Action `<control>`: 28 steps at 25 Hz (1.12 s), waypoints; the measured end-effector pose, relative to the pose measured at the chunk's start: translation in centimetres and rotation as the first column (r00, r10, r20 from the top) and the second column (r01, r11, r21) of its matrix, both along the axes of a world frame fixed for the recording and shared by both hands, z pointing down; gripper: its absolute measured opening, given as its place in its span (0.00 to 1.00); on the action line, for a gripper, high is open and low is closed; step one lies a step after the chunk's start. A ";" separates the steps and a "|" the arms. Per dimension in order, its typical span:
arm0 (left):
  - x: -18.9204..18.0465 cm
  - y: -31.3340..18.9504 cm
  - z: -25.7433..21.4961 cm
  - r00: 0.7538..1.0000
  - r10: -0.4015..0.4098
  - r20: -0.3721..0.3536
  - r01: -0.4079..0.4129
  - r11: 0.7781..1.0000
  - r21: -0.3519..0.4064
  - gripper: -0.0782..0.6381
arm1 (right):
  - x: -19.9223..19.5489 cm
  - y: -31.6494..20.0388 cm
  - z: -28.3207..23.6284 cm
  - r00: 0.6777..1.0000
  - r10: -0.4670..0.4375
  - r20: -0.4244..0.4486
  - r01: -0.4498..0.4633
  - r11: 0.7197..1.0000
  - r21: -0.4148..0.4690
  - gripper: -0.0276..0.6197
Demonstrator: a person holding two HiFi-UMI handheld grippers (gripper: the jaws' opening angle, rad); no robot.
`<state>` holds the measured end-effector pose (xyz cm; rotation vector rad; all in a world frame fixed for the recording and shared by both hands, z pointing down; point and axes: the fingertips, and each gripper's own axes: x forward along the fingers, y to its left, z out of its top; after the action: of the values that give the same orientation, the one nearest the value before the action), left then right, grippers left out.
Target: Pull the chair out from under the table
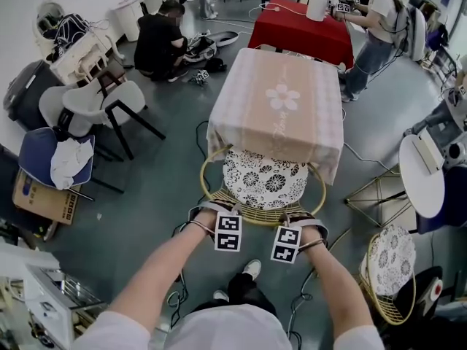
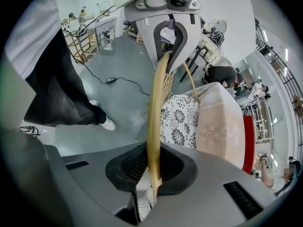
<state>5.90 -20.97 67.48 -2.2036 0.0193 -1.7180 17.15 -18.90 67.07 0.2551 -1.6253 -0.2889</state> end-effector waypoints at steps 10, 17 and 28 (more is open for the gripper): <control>-0.6 2.0 0.0 1.000 0.019 0.009 -0.019 1.000 -0.007 0.18 | -0.6 2.2 0.0 1.000 0.022 -0.004 -0.022 1.000 0.001 0.09; -1.3 3.5 -0.2 0.999 0.033 0.012 -0.033 0.999 -0.005 0.18 | -1.3 3.8 -0.1 1.000 0.022 -0.009 -0.022 1.000 -0.007 0.09; -1.8 6.5 0.3 0.999 0.033 0.021 -0.033 0.999 -0.016 0.18 | -1.7 6.7 0.3 1.000 0.017 -0.014 -0.017 1.000 -0.006 0.09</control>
<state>4.13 -14.51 67.80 -2.1837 -0.0353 -1.7295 15.46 -12.24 67.36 0.2620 -1.6093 -0.2725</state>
